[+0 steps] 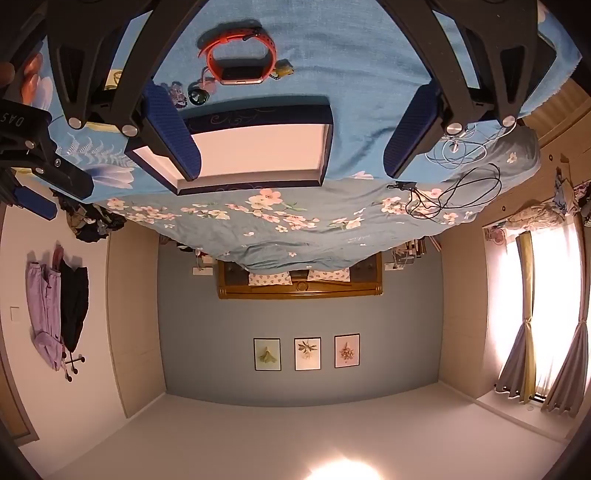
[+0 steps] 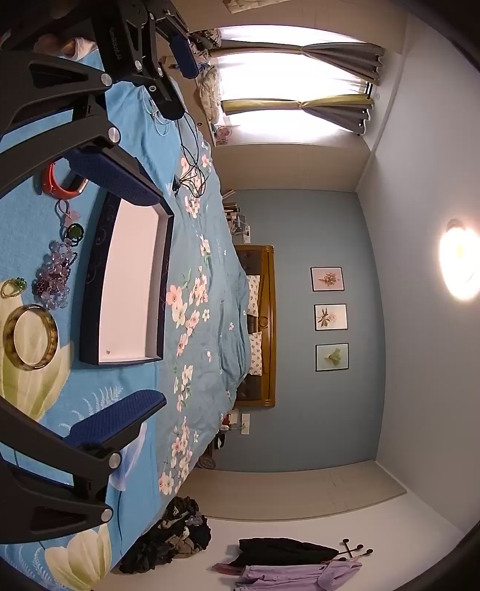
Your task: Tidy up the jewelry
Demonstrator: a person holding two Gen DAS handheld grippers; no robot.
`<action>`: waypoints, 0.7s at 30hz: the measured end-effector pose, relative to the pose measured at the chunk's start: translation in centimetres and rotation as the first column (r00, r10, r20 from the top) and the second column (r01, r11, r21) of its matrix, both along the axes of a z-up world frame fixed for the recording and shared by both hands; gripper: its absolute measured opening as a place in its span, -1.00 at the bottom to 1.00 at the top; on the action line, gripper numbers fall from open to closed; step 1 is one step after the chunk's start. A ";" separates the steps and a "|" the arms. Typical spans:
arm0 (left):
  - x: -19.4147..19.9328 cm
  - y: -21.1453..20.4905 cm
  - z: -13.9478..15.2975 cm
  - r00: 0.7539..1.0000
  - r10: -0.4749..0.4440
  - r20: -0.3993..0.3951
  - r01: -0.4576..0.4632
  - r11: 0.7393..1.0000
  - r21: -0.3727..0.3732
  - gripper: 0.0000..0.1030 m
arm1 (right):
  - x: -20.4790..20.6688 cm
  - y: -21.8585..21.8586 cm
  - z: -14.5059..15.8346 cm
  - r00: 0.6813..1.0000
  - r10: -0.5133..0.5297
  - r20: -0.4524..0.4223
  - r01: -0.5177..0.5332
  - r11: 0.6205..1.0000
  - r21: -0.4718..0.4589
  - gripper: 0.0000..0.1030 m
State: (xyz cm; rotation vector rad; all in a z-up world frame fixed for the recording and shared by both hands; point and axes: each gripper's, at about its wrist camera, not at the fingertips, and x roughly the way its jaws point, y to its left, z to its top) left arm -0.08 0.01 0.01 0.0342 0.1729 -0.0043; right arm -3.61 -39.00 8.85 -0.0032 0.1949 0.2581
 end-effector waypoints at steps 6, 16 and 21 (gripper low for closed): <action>0.1 0.0 0.0 1.000 -0.004 -0.007 0.004 1.000 -0.004 0.89 | 0.4 0.1 -0.3 1.000 0.003 -0.013 -0.003 1.000 -0.007 0.87; -0.1 0.8 0.3 1.000 0.001 -0.001 -0.001 1.000 -0.008 0.89 | 0.0 0.1 0.3 1.000 0.000 -0.006 0.000 1.000 0.003 0.87; 0.2 0.3 0.3 1.000 0.007 0.007 -0.007 1.000 -0.008 0.89 | 0.1 -0.2 -0.4 1.000 0.000 -0.012 0.000 1.000 0.005 0.87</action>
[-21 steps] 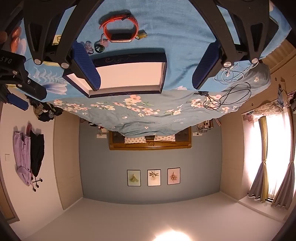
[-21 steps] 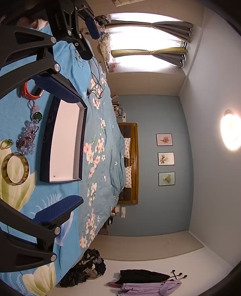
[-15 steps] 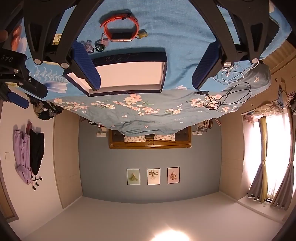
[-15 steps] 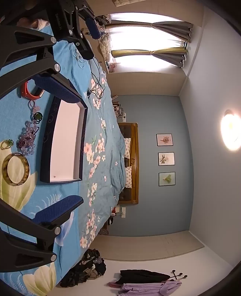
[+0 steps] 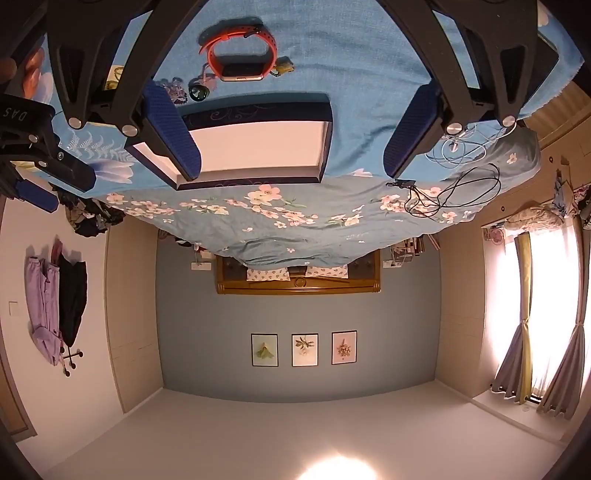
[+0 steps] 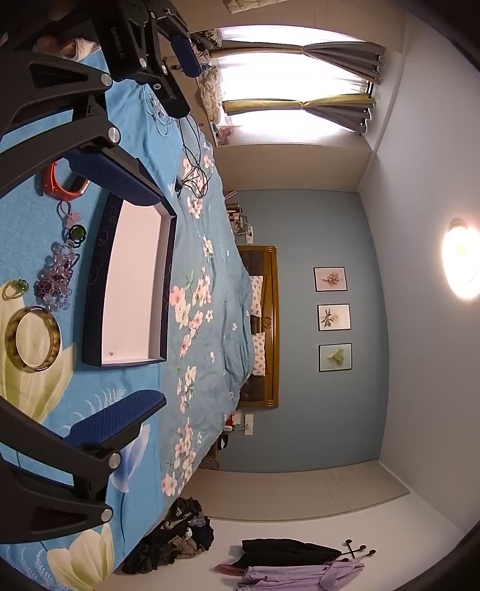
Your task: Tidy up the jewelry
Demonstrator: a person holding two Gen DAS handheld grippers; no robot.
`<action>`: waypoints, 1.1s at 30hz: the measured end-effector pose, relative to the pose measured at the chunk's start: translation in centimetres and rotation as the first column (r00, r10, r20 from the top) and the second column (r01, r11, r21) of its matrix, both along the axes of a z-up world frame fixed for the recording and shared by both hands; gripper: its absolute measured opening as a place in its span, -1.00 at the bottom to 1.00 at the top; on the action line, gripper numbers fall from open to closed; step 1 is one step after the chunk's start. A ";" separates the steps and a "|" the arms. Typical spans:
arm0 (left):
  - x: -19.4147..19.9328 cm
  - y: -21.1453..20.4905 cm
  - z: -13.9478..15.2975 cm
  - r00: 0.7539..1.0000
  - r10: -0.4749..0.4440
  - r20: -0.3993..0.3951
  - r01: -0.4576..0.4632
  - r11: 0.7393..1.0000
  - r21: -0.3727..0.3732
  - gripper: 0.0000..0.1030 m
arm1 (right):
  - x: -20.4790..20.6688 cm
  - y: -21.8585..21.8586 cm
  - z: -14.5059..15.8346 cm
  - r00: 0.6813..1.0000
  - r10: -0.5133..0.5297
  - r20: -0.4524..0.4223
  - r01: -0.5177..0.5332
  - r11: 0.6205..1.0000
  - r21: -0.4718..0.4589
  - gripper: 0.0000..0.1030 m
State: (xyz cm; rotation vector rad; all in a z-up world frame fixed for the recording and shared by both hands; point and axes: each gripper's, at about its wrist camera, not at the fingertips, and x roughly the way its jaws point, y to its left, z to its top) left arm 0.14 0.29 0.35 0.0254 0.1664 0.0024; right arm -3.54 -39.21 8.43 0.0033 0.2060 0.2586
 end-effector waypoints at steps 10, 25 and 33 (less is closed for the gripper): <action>-0.5 0.0 0.0 1.000 0.006 0.015 -0.006 1.000 0.000 0.89 | 0.2 0.3 0.1 1.000 -0.002 -0.001 0.002 1.000 -0.005 0.87; -0.7 0.0 -0.3 0.999 0.002 0.033 -0.002 1.000 -0.006 0.89 | 0.0 0.1 0.1 1.000 -0.005 0.007 0.005 1.000 0.004 0.87; -0.9 0.0 -0.2 0.999 0.005 0.038 -0.005 1.000 -0.006 0.89 | 0.1 0.0 0.1 1.000 -0.005 0.006 0.005 1.000 0.014 0.87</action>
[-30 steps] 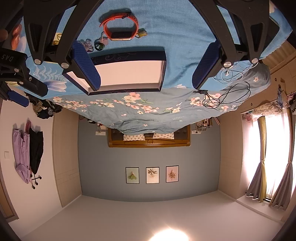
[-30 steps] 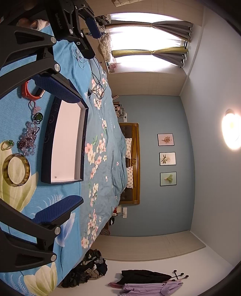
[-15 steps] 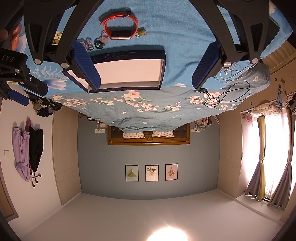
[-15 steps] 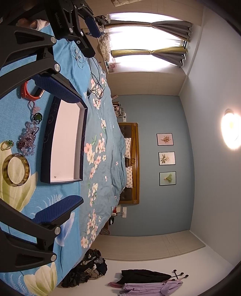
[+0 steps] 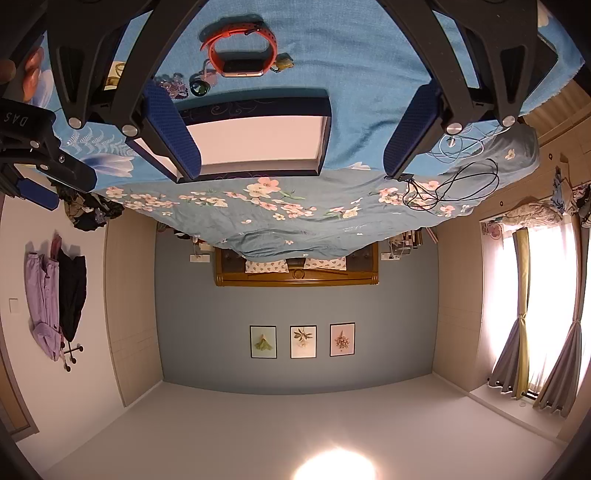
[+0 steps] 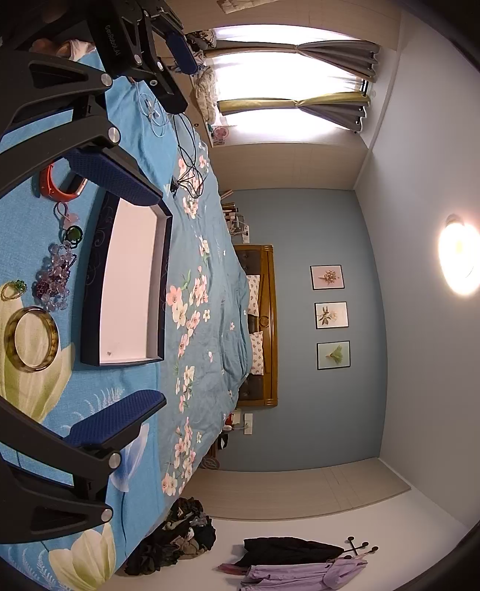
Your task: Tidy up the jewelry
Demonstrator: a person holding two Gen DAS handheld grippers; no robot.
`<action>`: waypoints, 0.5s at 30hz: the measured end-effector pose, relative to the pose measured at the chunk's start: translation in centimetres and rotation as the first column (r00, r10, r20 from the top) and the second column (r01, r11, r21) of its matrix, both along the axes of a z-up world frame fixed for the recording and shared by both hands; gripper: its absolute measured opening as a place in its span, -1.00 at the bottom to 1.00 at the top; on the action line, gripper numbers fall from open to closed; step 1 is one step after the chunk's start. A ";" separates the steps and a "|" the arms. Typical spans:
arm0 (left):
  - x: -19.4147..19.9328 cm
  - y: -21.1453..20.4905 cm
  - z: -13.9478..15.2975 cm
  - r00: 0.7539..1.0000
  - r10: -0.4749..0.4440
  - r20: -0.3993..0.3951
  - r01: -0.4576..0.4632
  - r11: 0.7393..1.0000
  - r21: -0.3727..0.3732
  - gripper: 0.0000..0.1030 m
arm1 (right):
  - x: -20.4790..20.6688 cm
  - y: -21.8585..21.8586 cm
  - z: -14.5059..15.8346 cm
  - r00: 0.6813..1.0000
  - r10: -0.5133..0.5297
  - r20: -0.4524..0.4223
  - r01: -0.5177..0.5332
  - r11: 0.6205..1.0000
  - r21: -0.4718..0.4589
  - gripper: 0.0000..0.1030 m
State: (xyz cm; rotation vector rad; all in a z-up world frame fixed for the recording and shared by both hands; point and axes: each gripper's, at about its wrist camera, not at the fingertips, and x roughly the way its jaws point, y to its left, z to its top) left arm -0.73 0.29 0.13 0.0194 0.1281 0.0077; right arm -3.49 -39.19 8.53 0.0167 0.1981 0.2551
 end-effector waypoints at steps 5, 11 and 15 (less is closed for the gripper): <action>0.0 0.0 0.1 1.000 -0.001 0.000 0.001 1.000 0.001 0.89 | 0.0 0.0 0.1 1.000 0.001 -0.001 -0.001 1.000 0.002 0.87; 0.1 0.0 0.1 1.000 0.000 0.000 0.000 1.000 0.001 0.89 | 0.0 -0.1 0.1 1.000 0.000 -0.003 0.000 1.000 0.000 0.87; 0.0 0.1 0.1 1.000 -0.001 0.002 0.001 1.000 0.000 0.89 | 0.0 -0.1 0.1 1.000 0.000 -0.003 0.000 1.000 0.002 0.87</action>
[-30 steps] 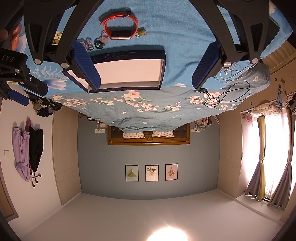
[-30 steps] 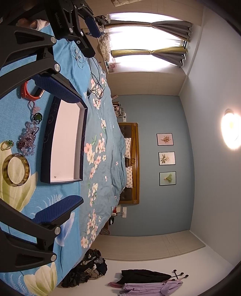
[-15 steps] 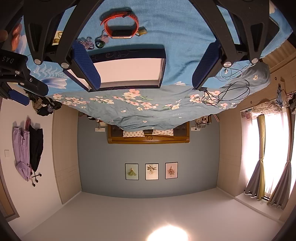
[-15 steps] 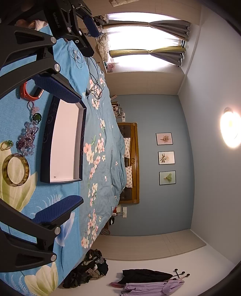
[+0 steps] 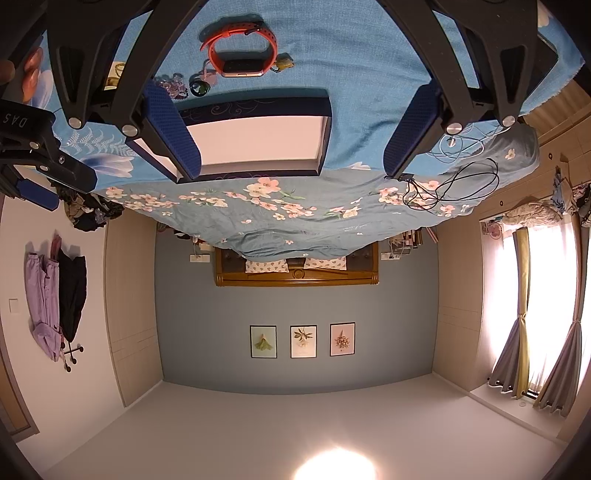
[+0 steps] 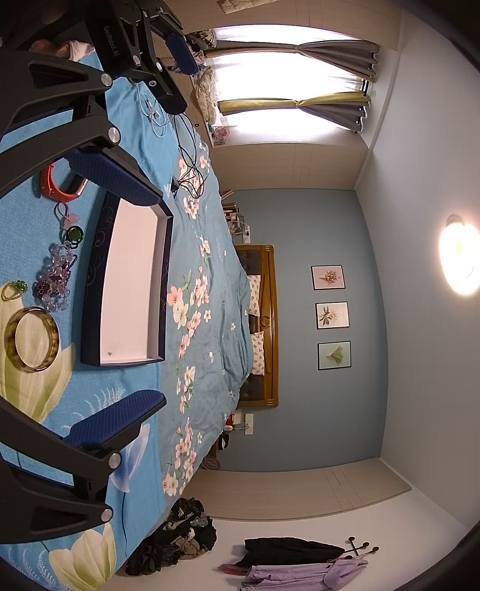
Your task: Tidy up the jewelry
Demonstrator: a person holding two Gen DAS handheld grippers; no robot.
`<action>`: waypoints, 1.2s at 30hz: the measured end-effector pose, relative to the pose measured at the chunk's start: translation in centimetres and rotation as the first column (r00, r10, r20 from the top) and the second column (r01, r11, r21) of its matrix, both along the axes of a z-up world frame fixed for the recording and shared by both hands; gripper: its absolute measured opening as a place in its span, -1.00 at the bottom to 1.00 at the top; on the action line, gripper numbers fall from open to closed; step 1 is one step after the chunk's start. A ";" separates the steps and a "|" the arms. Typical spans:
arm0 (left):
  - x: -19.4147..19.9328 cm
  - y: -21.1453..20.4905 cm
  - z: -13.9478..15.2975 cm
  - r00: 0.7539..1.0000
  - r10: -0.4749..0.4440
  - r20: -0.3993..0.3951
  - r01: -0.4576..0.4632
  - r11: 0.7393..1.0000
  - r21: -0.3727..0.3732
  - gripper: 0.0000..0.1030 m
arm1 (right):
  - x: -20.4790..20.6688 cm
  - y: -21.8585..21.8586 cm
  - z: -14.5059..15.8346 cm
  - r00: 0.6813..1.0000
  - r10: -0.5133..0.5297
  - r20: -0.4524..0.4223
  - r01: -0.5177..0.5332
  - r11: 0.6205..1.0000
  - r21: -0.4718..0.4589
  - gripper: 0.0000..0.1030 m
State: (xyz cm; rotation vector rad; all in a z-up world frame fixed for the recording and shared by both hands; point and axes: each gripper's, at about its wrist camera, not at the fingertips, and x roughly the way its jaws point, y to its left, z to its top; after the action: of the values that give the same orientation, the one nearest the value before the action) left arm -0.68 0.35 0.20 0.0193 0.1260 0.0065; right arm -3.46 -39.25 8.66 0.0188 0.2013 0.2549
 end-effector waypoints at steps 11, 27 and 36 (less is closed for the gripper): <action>0.0 -0.1 0.0 1.000 0.001 -0.001 -0.001 1.000 0.002 0.89 | 0.0 -0.1 0.0 1.000 0.001 -0.001 -0.001 1.000 0.002 0.87; 0.0 -0.1 -0.1 1.000 0.000 0.002 0.000 1.000 0.004 0.89 | 0.0 -0.2 0.0 1.000 -0.001 -0.006 0.001 1.000 0.003 0.87; 0.1 -0.2 -0.1 1.000 0.000 -0.001 0.000 1.000 0.002 0.89 | 0.1 -0.2 0.0 1.000 0.000 -0.009 0.000 1.000 0.005 0.87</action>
State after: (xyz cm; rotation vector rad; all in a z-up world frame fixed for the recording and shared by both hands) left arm -0.59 0.17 0.15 0.0212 0.1267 0.0061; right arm -3.40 -39.45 8.66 0.0244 0.2094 0.2557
